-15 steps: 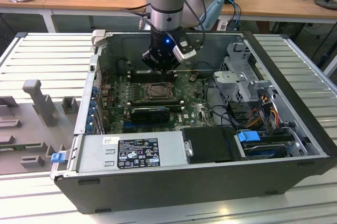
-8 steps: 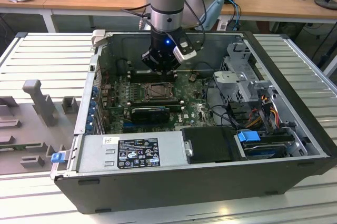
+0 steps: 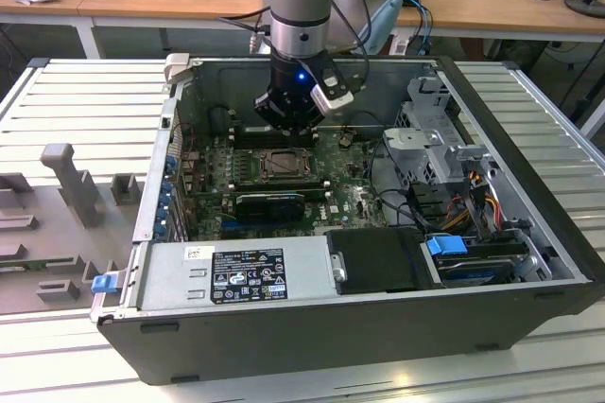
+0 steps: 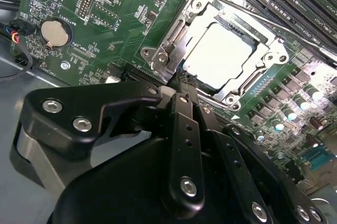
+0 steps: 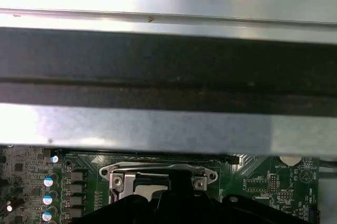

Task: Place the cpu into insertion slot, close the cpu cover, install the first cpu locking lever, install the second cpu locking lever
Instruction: 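Install the second cpu locking lever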

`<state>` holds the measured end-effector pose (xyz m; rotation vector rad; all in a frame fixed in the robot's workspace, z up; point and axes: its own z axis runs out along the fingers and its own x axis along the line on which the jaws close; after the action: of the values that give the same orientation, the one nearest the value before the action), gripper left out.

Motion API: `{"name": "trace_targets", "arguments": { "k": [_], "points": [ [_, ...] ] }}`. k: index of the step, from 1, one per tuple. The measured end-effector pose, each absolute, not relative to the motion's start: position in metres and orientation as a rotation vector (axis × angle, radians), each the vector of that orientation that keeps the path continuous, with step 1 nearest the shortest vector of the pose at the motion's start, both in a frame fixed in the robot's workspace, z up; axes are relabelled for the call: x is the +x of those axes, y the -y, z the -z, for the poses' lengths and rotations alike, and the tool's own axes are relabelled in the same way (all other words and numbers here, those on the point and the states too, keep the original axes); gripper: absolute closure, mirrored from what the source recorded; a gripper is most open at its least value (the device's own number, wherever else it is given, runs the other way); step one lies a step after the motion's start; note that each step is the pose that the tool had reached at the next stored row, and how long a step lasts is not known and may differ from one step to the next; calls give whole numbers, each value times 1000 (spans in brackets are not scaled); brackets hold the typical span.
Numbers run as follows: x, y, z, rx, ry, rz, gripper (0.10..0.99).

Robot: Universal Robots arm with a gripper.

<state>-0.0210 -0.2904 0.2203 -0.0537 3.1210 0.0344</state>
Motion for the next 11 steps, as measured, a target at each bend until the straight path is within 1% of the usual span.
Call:
{"name": "trace_targets", "arguments": {
  "k": [11],
  "points": [
    [-21,294,-220,-54,-3121,-34,980]
  ]
}}
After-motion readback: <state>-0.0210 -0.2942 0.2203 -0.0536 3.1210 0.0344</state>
